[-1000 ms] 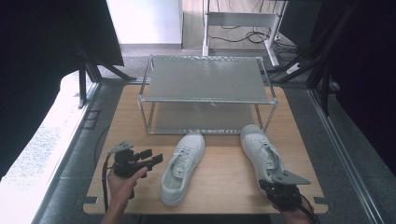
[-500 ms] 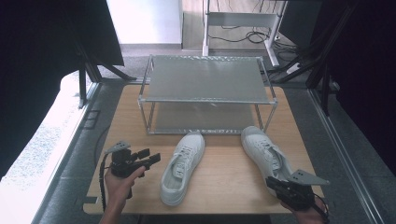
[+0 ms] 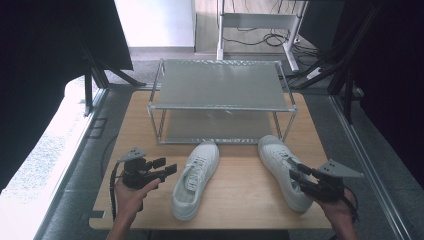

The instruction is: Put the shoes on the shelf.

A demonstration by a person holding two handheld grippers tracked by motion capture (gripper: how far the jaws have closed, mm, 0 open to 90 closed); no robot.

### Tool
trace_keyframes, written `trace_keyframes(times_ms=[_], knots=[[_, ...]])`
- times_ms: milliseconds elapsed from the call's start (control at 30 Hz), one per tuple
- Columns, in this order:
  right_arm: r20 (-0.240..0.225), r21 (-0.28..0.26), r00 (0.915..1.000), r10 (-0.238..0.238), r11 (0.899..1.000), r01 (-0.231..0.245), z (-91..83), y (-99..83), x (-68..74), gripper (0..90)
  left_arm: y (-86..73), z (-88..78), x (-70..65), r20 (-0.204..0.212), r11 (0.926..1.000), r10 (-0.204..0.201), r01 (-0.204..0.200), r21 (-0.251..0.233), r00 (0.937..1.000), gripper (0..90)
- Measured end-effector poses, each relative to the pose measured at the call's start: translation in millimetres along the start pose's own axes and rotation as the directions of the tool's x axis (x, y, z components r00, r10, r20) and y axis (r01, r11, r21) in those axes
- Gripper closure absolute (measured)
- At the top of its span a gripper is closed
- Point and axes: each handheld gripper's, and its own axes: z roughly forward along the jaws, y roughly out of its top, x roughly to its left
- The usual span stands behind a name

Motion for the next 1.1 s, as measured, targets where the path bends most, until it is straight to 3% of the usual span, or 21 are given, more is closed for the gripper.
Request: trace_keyframes(times_ms=[133,267,500,733,1000,1100], knots=[[0.002,0.007,1.0000,0.003,1.000,-0.003,13.1,10.8,-15.9,56.1,10.3,6.6,-4.5,-0.013,0.9997,0.025,-0.025,0.001,0.9996,43.1],[0.000,0.011,0.9999,0.011,1.000,-0.011,17.8,14.9,-21.6,55.3,16.1,11.3,-9.0,-0.010,0.9991,0.041,-0.041,0.009,0.9991,43.8],[0.052,-0.001,0.9967,0.063,0.998,-0.063,23.5,19.4,-33.3,54.6,26.2,15.1,-21.4,-0.024,0.9965,0.082,-0.081,0.022,0.9964,46.4],[0.053,0.009,0.9954,0.080,0.997,-0.080,24.0,11.9,-33.6,54.4,15.3,28.7,-21.7,-0.036,0.9949,0.077,-0.075,0.068,0.9964,46.3],[0.053,0.027,0.9929,0.106,0.994,-0.108,27.3,2.6,-37.8,54.0,-2.4,50.8,-17.9,-0.083,0.9849,0.089,-0.075,0.156,0.9926,46.3],[0.055,0.034,0.9935,0.099,0.994,-0.101,29.6,3.1,-37.3,53.8,-7.4,57.2,-18.4,-0.111,0.9783,0.114,-0.092,0.186,0.9872,46.3]])
